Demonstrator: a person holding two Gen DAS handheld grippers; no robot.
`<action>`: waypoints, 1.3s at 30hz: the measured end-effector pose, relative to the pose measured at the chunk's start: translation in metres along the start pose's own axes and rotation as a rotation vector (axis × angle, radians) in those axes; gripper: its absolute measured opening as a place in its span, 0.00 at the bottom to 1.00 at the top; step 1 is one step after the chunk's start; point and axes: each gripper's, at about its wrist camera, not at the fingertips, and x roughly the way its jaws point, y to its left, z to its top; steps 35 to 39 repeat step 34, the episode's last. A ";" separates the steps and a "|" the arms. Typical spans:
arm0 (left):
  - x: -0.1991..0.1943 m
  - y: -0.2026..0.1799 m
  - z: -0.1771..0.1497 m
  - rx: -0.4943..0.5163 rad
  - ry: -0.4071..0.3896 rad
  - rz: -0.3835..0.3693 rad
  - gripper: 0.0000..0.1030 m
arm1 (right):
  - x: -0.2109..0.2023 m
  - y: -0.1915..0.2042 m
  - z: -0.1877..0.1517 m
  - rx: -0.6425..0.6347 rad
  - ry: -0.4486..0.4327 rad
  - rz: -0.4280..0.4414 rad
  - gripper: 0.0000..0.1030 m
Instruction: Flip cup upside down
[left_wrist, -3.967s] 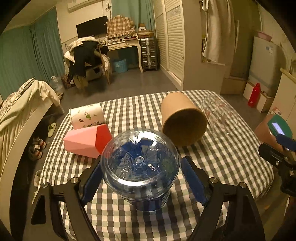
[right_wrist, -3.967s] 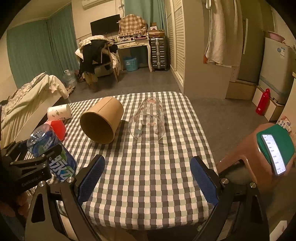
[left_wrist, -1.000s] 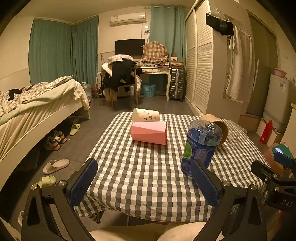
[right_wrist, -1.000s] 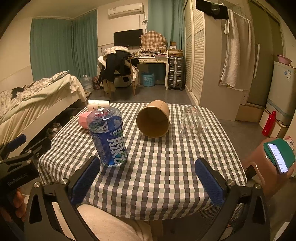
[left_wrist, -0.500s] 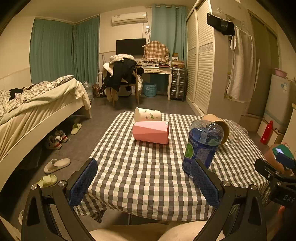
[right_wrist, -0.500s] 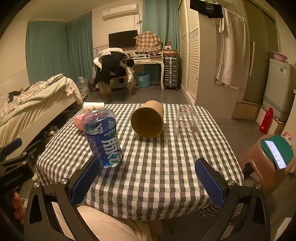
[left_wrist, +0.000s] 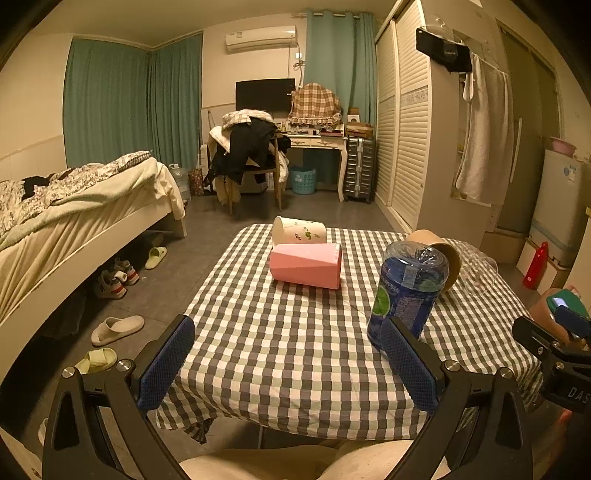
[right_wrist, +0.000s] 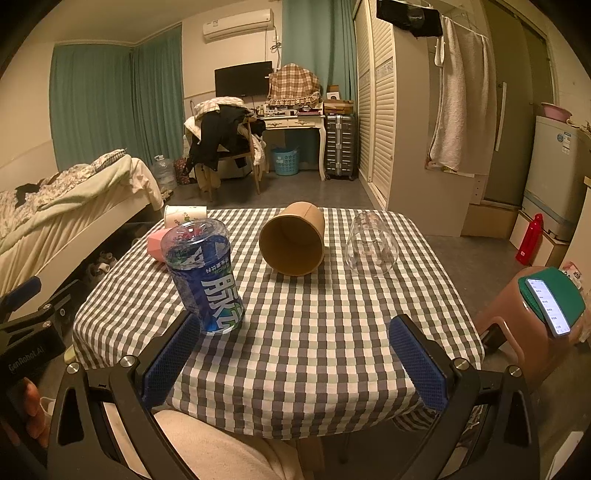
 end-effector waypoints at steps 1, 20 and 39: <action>0.000 0.000 0.000 0.001 -0.001 0.000 1.00 | 0.000 0.000 0.000 0.000 0.001 0.000 1.00; 0.000 0.000 0.000 0.000 -0.001 0.000 1.00 | 0.000 0.001 -0.003 0.000 0.007 -0.003 1.00; -0.001 0.002 -0.002 0.001 0.005 -0.009 1.00 | 0.001 0.002 -0.005 -0.004 0.011 -0.002 1.00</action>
